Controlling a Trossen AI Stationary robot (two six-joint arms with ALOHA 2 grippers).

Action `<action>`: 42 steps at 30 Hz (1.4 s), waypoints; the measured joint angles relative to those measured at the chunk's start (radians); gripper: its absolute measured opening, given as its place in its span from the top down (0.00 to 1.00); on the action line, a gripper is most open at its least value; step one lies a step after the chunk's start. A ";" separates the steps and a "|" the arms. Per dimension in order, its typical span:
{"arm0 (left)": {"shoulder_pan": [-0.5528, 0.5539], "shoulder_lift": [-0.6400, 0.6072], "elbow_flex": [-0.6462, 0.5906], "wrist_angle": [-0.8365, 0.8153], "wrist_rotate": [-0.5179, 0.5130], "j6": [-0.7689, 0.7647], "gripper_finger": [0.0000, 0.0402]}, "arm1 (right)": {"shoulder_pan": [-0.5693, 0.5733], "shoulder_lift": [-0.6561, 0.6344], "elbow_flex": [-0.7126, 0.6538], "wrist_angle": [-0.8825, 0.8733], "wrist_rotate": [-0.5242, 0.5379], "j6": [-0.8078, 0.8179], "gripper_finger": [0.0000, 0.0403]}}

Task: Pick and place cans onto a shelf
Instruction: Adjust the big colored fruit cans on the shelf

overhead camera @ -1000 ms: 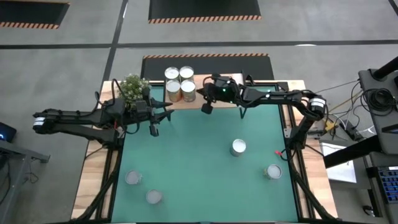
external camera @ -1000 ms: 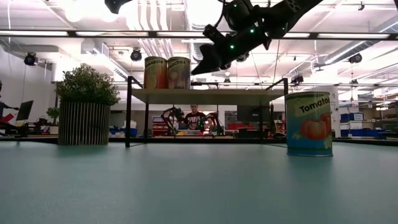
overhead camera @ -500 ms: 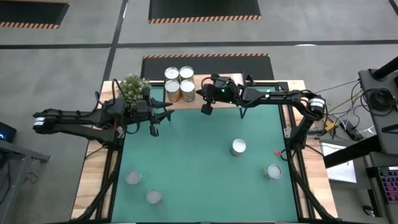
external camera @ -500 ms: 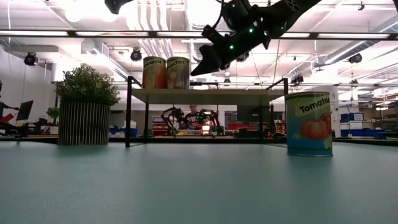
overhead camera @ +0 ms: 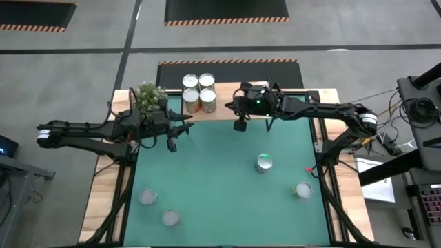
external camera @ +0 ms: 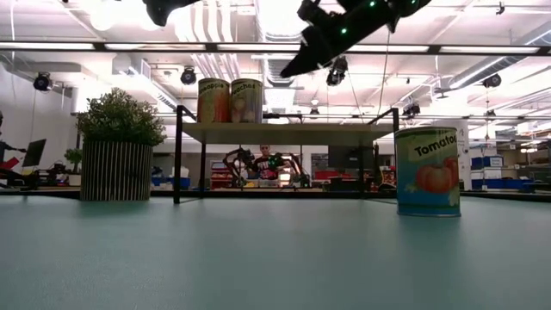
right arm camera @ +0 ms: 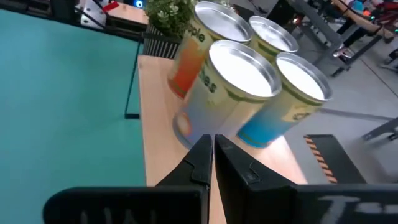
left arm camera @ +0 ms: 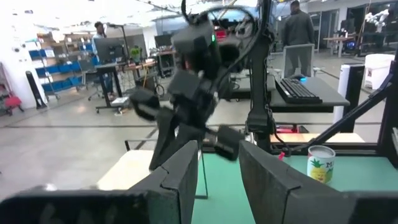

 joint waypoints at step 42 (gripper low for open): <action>0.838 1.060 1.446 -1.394 0.300 0.395 1.00 | -0.190 -0.370 -0.297 -0.075 -0.161 -0.082 0.98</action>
